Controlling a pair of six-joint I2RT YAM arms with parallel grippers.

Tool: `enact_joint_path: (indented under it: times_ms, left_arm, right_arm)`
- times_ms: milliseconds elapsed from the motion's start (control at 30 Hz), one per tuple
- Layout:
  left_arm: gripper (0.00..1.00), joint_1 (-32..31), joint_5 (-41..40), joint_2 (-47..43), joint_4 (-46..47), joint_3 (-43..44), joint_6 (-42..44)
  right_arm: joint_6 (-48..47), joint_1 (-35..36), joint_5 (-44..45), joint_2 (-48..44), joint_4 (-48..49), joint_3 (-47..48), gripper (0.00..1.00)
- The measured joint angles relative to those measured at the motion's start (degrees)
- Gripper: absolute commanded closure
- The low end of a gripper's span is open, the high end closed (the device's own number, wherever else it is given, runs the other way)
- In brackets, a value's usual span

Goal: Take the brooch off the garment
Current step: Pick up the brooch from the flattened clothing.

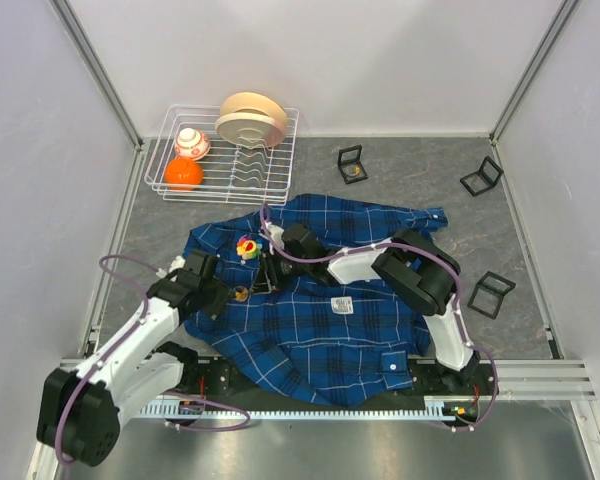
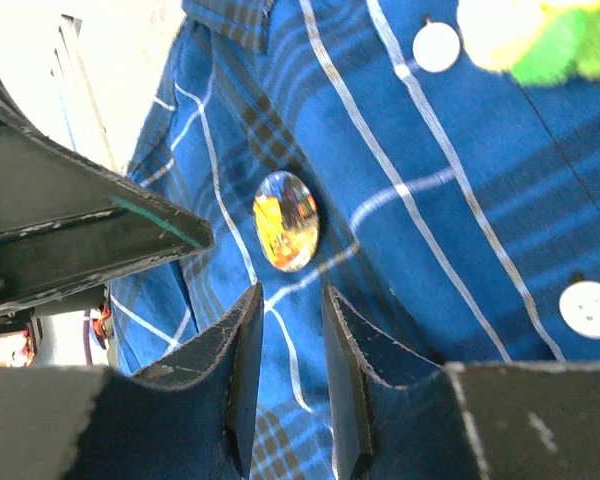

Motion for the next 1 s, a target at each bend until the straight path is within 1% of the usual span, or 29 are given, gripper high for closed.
enact_joint_path:
  times_ms: [67,133,200,333,567,767,800,1000]
  left_arm:
    - [0.49,0.1,-1.4,-3.0,-0.7,0.0,-1.0]
    - [0.48,0.2,-2.5,-5.3,-1.5,0.0,-2.0]
    - [0.47,0.3,-2.7,-5.7,-2.5,0.2,-3.0]
    - [0.39,0.8,-2.5,-4.0,-4.1,1.6,-4.9]
    - [0.38,1.9,-1.6,0.4,-6.6,7.1,-9.3]
    - [0.4,5.1,2.1,6.8,-6.6,7.5,-11.1]
    - [0.4,5.4,2.4,7.8,-6.6,7.5,-11.3]
    - [0.4,7.7,3.5,9.7,-5.6,7.5,-11.6]
  right_arm:
    - [0.0,0.4,-0.3,1.2,0.4,1.6,0.61]
    - [0.0,0.7,-0.3,2.0,1.0,3.0,0.58]
    - [0.0,0.9,-0.3,2.6,1.4,3.9,0.57]
    - [0.0,1.2,0.0,3.6,1.7,4.7,0.56]
    - [-1.1,1.5,1.9,4.1,1.2,4.9,0.54]
    - [-1.3,2.0,1.8,4.6,1.7,5.3,0.61]
    - [-1.1,2.2,1.5,4.9,2.1,5.3,0.64]
    - [0.0,2.6,-0.3,5.8,4.6,5.4,0.75]
